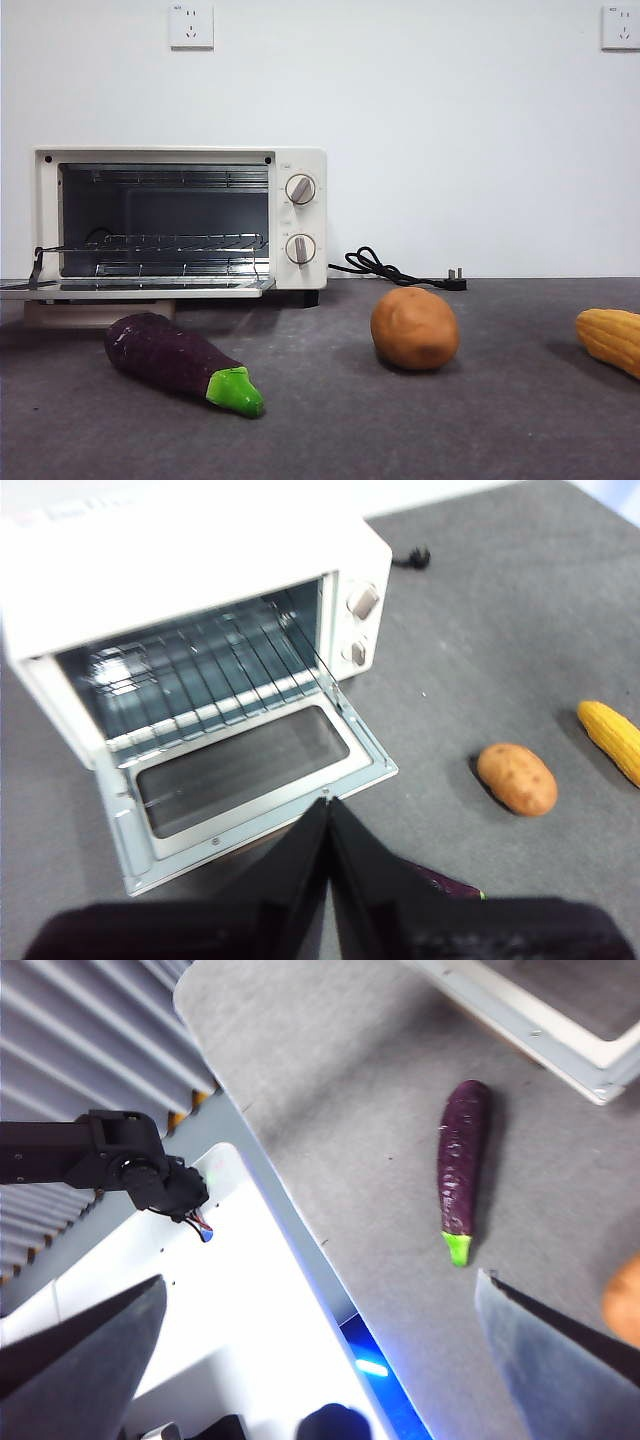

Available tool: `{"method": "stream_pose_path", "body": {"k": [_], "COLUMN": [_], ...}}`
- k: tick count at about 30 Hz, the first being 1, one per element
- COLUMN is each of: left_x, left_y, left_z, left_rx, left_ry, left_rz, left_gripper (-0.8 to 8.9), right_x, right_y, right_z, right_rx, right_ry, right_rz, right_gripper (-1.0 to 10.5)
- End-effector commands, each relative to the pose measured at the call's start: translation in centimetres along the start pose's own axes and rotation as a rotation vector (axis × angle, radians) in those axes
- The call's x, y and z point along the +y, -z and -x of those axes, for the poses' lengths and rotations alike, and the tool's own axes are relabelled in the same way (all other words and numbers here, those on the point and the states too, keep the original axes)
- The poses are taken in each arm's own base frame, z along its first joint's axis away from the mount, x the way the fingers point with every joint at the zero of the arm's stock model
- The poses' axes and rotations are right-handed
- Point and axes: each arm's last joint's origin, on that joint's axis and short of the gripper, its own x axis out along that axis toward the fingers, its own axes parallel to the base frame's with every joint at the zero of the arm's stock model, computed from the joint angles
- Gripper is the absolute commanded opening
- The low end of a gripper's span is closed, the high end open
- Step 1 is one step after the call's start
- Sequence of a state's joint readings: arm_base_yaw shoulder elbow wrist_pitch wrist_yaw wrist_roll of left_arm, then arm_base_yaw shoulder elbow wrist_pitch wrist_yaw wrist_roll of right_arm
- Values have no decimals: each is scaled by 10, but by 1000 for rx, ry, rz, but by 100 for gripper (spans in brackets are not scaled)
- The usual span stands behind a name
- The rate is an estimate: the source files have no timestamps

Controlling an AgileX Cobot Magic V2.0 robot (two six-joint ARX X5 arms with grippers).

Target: Take the eggplant from the table,put the eggplant in the oven

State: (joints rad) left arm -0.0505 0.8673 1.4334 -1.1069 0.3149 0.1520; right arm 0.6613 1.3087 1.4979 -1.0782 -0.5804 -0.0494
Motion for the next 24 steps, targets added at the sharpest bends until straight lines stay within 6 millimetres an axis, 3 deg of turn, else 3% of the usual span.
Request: {"method": "stream_pose_path", "body": {"k": [1,9,13,18,22,24], "left_x": [-3,-11,-14,-15,-16,-16], "left_y": [16,67,79,83,84,84], "left_z": [9,13,13,16,16,16], "left_rx": [-1,27,28,40,51,51], "left_ry": [-19,-40,-35,-34,-32,-32], "left_rz": [-1,56,68,73,70,69], "left_gripper": [-6,-6,-6,-6,-6,-6], "right_x": [-1,-5,-8,-18,-35,-44], "right_y": [-4,-12,-16,-14,0,6], "right_z": [-12,-55,-86,-138,-193,-211], "right_rx": [19,109,151,252,403,448], "right_ry": [-18,64,96,136,183,208], "right_rz": [17,46,70,76,56,44], "right_gripper": [595,595,595,595,594,594]}}
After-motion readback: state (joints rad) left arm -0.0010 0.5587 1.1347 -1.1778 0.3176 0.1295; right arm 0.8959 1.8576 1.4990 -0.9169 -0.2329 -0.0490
